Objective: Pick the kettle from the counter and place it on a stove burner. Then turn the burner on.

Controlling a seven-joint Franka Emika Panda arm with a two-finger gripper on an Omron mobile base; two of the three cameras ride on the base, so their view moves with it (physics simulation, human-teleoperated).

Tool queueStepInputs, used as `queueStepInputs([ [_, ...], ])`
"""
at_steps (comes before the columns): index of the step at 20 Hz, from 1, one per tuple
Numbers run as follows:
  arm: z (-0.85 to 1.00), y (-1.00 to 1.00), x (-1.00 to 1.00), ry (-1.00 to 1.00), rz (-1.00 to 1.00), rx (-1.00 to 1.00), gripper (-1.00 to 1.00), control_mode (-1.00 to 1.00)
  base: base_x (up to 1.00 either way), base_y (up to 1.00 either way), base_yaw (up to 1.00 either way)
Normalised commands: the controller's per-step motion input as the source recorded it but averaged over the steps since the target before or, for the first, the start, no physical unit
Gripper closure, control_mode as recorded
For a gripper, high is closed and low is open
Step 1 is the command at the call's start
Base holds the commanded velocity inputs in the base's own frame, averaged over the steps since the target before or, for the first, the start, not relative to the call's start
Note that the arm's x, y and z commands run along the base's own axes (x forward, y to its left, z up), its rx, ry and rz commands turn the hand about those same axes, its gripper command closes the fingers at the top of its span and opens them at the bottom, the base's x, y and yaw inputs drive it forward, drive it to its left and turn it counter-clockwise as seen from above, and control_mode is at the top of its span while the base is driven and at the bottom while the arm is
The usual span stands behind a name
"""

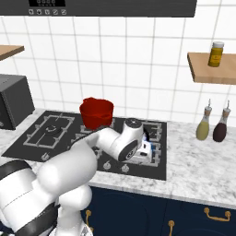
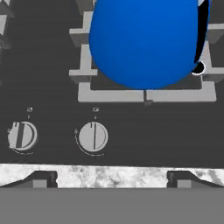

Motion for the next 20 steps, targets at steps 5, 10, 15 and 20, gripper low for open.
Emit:
queueStepInputs([
  [5, -0.36, 0.27, 0.12, 0.14, 0.00, 0.00, -1.00, -1.00, 0.00, 0.00, 0.00],
  [10, -0.37, 0.17, 0.25, 0.16, 0.00, 0.00, -1.00, -1.00, 0.00, 0.00, 0.00],
  [15, -0.25, -0.01, 0.19, 0.09, 0.01, 0.00, -1.00, -1.00, 0.00, 0.00, 0.00],
  [20, -0.15, -0.09, 0.21, 0.03, 0.01, 0.00, -1.00, -1.00, 0.00, 0.00, 0.00],
])
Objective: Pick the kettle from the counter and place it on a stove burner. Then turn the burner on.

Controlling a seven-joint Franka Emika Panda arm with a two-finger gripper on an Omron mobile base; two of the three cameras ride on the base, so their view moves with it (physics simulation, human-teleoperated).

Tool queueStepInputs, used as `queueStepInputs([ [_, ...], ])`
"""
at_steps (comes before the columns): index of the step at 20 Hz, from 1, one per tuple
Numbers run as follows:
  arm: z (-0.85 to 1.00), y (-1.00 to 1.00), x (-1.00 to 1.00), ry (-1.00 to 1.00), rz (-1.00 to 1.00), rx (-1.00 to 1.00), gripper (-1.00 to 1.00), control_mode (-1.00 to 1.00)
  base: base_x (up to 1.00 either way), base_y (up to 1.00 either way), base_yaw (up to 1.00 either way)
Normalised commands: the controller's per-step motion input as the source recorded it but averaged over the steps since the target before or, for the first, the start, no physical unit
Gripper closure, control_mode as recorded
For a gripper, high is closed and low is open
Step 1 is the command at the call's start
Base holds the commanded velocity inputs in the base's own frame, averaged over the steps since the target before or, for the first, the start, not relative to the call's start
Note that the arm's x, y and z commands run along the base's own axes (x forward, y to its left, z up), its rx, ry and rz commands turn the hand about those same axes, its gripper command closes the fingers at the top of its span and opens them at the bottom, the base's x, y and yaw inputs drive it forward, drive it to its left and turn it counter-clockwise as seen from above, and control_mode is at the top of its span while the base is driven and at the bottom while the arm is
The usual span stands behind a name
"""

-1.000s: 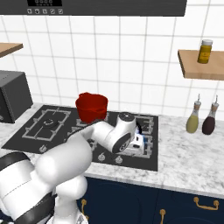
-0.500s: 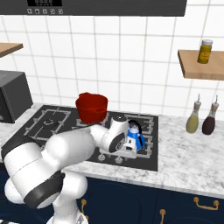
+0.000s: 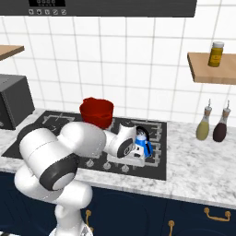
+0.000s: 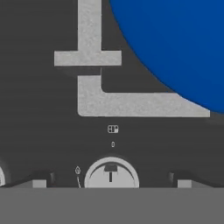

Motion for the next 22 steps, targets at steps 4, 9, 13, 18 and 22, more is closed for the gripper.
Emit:
queueStepInputs([
  [4, -0.24, -0.14, 0.05, 0.00, 0.00, 0.00, -1.00, -1.00, 0.00, 0.00, 0.00],
  [9, -0.34, -0.05, -0.02, 0.01, 0.00, 0.00, -1.00, -1.00, 0.00, 0.00, 0.00],
  [13, -0.39, 0.08, -0.14, 0.04, 0.00, 0.00, -1.00, -1.00, 0.00, 0.00, 0.00],
  [18, -0.27, 0.12, -0.49, 0.06, 0.00, 0.00, -1.00, -1.00, 0.00, 0.00, 0.00],
  [22, -0.29, 0.05, -0.40, 0.09, 0.00, 0.00, -1.00, -1.00, 0.00, 0.00, 0.00],
])
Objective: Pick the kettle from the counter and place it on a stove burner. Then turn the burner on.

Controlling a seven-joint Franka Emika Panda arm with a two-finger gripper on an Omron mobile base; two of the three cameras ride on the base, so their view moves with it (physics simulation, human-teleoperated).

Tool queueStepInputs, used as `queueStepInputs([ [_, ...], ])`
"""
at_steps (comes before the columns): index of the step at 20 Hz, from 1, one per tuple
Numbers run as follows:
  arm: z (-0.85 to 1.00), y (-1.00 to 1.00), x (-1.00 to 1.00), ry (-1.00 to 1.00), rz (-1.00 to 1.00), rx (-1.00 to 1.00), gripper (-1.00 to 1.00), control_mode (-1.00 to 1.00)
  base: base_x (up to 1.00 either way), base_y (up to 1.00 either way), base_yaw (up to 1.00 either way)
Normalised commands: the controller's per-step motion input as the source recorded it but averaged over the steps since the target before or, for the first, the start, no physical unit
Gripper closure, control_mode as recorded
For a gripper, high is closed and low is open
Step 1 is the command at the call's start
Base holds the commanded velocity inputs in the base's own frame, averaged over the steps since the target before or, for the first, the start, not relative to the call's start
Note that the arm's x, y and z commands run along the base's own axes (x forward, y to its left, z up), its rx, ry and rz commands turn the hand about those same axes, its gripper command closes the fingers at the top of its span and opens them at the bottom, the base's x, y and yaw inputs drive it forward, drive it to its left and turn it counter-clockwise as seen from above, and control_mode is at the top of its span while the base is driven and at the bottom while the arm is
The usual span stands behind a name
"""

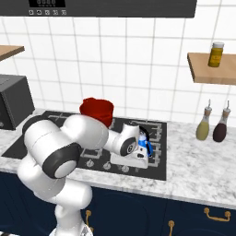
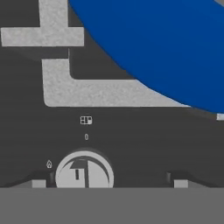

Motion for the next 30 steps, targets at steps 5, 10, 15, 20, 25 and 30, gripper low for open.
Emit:
queueStepInputs([
  [5, -0.28, 0.12, -0.01, 0.03, 0.00, 0.00, 1.00, -1.00, 0.00, 0.00, 0.00],
  [10, -0.12, 0.00, 0.01, -0.04, 0.00, 0.00, 1.00, -1.00, 0.00, 0.00, 0.00],
  [15, -0.36, 0.00, -0.03, 0.00, 0.14, 0.00, 1.00, -1.00, 0.00, 0.00, 0.00],
  [20, -0.34, 0.11, -0.12, 0.00, 0.13, 0.00, 1.00, -1.00, 0.00, 0.00, 0.00],
  [25, -0.11, 0.06, -0.11, 0.00, 0.02, 0.00, 1.00, -1.00, 0.00, 0.00, 0.00],
  [30, -0.07, 0.00, 0.00, 0.00, 0.10, 0.00, 1.00, -1.00, 0.00, 0.00, 0.00],
])
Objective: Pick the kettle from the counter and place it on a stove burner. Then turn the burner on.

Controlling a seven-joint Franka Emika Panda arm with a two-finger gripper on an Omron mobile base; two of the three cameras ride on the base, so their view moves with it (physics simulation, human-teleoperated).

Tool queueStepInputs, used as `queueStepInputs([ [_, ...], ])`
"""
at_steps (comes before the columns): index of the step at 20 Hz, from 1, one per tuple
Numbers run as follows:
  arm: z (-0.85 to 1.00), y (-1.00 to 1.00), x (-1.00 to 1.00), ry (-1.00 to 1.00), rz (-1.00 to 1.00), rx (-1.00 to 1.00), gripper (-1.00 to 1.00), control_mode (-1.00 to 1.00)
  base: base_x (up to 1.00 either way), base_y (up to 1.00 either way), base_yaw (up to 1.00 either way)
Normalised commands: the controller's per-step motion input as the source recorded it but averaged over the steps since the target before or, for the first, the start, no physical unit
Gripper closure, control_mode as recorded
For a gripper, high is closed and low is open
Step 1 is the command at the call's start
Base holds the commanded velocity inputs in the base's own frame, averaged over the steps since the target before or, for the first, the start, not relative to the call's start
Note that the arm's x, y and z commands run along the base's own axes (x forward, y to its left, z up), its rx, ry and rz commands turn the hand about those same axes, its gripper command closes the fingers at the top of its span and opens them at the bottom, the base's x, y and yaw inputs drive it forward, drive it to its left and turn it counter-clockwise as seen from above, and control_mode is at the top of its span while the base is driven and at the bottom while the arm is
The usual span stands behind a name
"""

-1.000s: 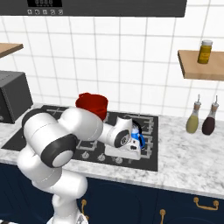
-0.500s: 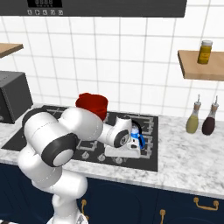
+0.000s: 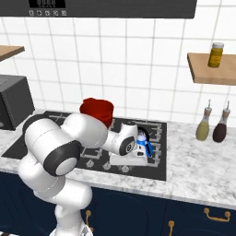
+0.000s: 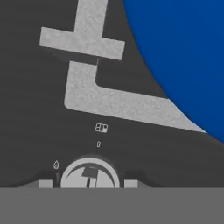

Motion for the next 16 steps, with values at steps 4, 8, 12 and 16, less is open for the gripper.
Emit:
queueStepInputs([
  [4, -0.16, 0.00, 0.00, 0.00, 0.17, 0.00, 1.00, -1.00, 0.00, 0.00, 0.00],
  [8, -0.19, 0.00, 0.00, 0.00, 0.17, 0.00, 1.00, -1.00, 0.00, 0.00, 0.00],
  [12, -0.23, 0.00, 0.00, 0.00, 0.17, 0.00, 1.00, -1.00, 0.00, 0.00, 0.00],
  [16, -0.21, 0.00, 0.00, 0.00, 0.17, 0.00, 1.00, -1.00, 0.00, 0.00, 0.00],
])
